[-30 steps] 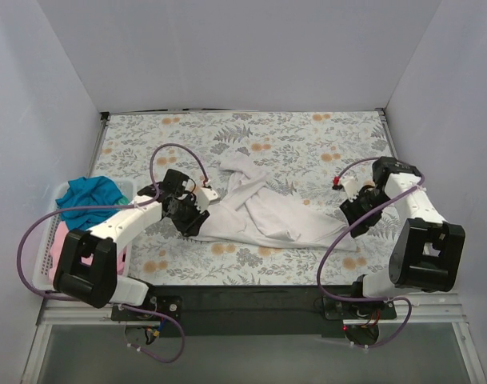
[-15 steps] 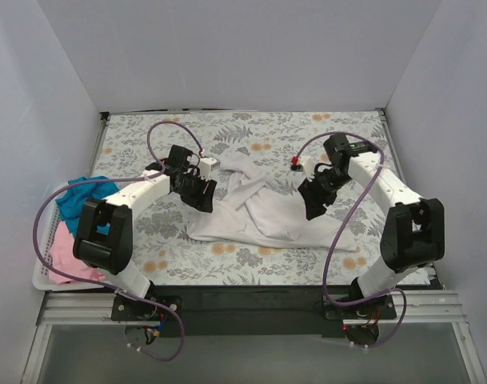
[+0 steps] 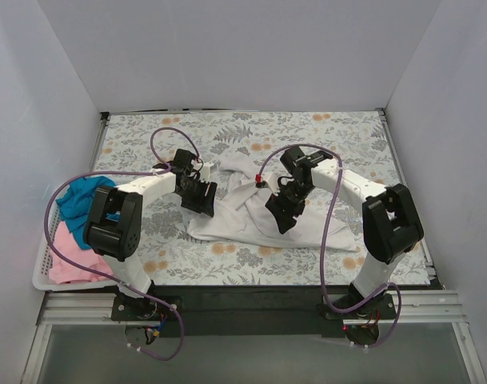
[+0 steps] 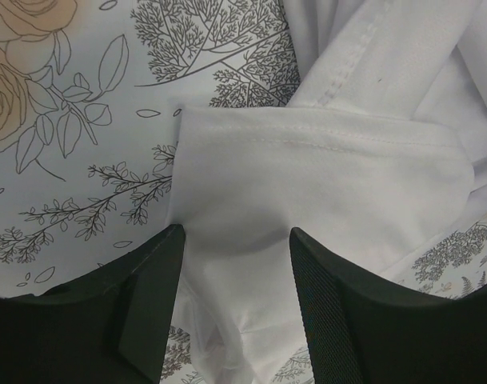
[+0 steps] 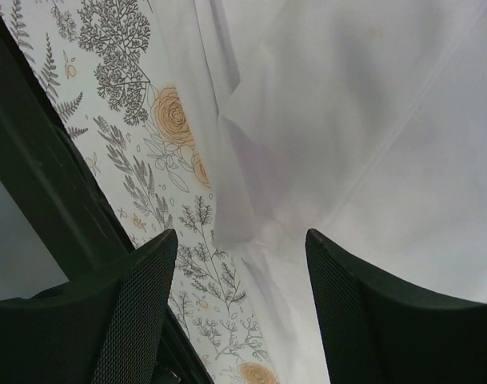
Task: Fold and stack the t-shirts
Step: Flatten the tshirt out
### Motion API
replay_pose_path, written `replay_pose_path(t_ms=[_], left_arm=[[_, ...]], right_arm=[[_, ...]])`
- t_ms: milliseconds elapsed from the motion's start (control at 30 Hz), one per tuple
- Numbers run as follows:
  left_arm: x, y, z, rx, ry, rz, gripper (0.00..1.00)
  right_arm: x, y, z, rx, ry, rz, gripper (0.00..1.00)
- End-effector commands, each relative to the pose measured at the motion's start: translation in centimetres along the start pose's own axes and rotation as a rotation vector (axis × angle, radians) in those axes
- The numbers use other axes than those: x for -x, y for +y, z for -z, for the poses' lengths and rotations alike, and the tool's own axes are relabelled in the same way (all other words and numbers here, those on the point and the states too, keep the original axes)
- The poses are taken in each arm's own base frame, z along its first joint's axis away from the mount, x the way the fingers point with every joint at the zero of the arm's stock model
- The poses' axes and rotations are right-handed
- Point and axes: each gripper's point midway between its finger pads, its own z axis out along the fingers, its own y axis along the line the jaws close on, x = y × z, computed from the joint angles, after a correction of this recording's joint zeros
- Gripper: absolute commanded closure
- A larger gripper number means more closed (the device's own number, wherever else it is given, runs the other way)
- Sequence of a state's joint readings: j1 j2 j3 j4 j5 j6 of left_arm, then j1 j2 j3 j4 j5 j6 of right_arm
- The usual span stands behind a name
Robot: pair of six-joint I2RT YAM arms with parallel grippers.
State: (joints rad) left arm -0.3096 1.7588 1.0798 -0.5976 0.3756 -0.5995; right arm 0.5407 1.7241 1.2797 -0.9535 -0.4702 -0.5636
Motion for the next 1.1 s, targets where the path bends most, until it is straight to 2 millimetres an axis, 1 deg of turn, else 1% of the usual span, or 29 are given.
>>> replay_pose_path(t_ms=[0, 100, 167, 267, 300, 367, 467, 733, 833, 933, 1067], left_arm=[[2.5, 1.0, 0.8, 0.061, -0.083, -0.005, 0.46], [3.9, 1.3, 2.0, 0.084, -0.137, -0.008, 0.47], [4.8, 2.1, 2.9, 0.118, -0.174, -0.009, 0.48], [5.6, 2.7, 3.1, 0.143, -0.185, -0.041, 0.48], [5.5, 2.7, 2.7, 0.138, -0.174, -0.042, 0.48], [5.8, 2.1, 2.6, 0.1, -0.176, -0.069, 0.48], [5.9, 1.9, 2.1, 0.07, -0.166, -0.079, 0.48], [5.4, 2.7, 0.2, 0.061, -0.122, -0.131, 0.5], [5.2, 2.6, -0.6, 0.056, -0.113, -0.142, 0.5], [5.0, 2.2, -1.5, 0.044, -0.106, -0.152, 0.5], [4.6, 1.2, -2.4, 0.017, -0.097, -0.167, 0.55]], right_arm=[[0.6, -0.8, -0.7, -0.035, -0.004, -0.023, 0.28], [0.2, -1.1, -1.4, -0.052, 0.017, -0.03, 0.3], [0.0, -1.3, -1.8, -0.056, 0.026, -0.031, 0.31], [-0.2, -1.3, -2.2, -0.056, 0.032, -0.033, 0.35], [-0.3, -1.3, -2.3, -0.054, 0.035, -0.04, 0.38], [-0.3, -1.2, -2.4, -0.052, 0.035, -0.039, 0.39], [-0.4, -1.2, -2.2, -0.056, 0.037, -0.039, 0.41], [-1.1, -1.1, -2.7, -0.048, 0.056, -0.051, 0.41], [-1.2, -1.1, -2.8, -0.047, 0.061, -0.054, 0.42], [-1.4, -1.1, -3.0, -0.043, 0.067, -0.059, 0.43], [-1.6, -1.1, -3.1, -0.044, 0.076, -0.063, 0.47]])
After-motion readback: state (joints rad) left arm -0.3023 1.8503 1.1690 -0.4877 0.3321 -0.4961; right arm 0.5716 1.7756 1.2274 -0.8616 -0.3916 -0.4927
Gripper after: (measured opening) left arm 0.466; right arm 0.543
